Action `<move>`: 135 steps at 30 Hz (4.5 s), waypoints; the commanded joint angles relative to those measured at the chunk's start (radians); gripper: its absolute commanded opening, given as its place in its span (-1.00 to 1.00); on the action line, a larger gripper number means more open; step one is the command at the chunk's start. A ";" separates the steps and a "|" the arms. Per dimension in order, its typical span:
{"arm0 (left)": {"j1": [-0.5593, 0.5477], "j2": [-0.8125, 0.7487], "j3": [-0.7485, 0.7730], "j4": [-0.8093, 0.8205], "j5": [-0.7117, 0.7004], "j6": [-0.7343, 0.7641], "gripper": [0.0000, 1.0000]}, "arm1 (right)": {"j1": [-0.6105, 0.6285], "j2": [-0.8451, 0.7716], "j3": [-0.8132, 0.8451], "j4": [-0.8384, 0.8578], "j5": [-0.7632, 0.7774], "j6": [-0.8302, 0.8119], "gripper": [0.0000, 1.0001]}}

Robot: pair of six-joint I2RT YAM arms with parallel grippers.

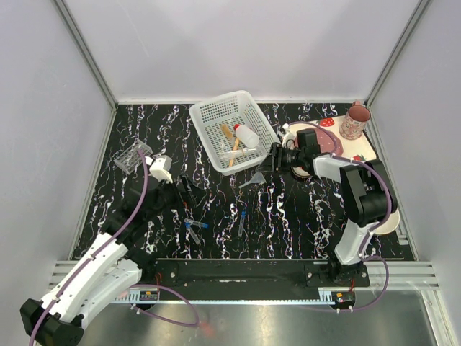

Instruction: Organize the chemistry lab equipment

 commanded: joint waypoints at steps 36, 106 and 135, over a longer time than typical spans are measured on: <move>-0.009 0.326 0.178 0.157 0.406 0.041 0.97 | 0.057 -0.248 0.039 -0.230 -0.287 -0.356 -0.90; 0.089 1.135 0.973 -0.116 0.212 0.205 -1.00 | -0.289 -0.552 -0.110 -0.316 -0.389 -0.608 0.99; 0.089 1.225 1.100 -0.196 0.072 0.249 -0.53 | -0.321 -0.555 -0.105 -0.354 -0.394 -0.664 1.00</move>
